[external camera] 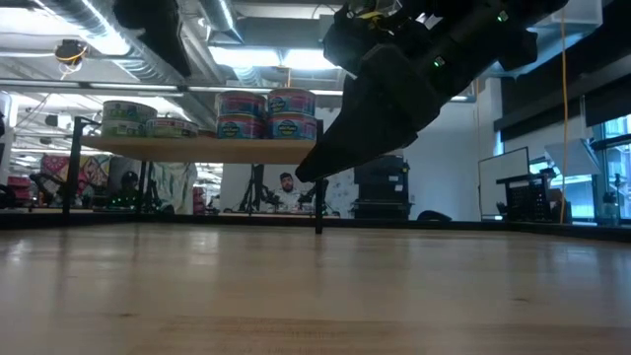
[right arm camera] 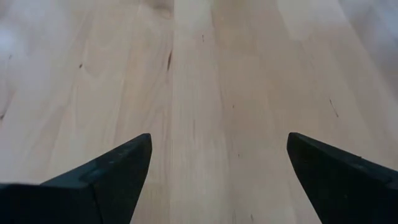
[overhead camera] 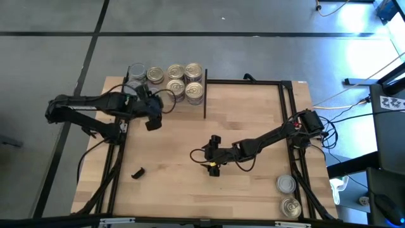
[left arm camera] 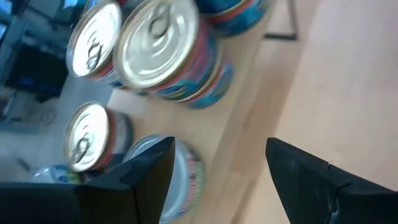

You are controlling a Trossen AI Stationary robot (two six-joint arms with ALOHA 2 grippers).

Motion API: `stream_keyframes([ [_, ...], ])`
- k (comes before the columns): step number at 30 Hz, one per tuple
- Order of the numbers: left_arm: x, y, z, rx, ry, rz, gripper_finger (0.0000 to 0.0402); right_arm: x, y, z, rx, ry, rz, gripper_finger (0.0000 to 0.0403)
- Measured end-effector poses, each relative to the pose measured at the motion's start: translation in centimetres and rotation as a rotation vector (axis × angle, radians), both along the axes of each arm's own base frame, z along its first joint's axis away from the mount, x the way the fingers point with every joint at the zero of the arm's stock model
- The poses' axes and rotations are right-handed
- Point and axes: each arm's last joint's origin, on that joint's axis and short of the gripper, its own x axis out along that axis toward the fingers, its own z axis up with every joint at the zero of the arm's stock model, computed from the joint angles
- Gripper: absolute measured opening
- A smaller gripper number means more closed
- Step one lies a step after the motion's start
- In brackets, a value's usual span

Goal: Stack canned seafood by type on shelf
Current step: Stack the green tuna can on top of the green tuna can on the shelf

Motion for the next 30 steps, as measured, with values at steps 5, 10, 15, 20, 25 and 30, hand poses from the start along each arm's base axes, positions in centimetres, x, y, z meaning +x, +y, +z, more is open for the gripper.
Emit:
stream_keyframes([
  [5,0.0,-3.0,0.1,-0.071,-0.078,-0.079,0.025,0.0,0.0,0.0,-0.015,0.0,0.01,0.0372],
  [10,0.0,-6.7,-1.2,-0.185,-0.168,-0.166,0.025,0.0,0.0,0.0,-0.013,-0.004,0.011,0.0372],
  [15,-0.3,-10.1,-3.7,-0.29,-0.256,-0.206,0.025,0.0,0.0,0.1,-0.012,-0.007,0.012,0.0372],
  [20,-0.1,-12.5,-7.0,-0.314,-0.29,-0.26,0.025,0.0,0.0,0.1,-0.031,-0.004,0.027,0.0372],
  [25,0.6,-13.9,-9.5,-0.333,-0.344,-0.27,0.025,-0.5,0.2,0.1,-0.075,0.078,0.056,0.0372],
  [30,1.7,-15.0,-11.1,-0.356,-0.401,-0.292,0.025,-2.0,1.1,2.1,-0.092,0.2,0.072,0.0372],
])
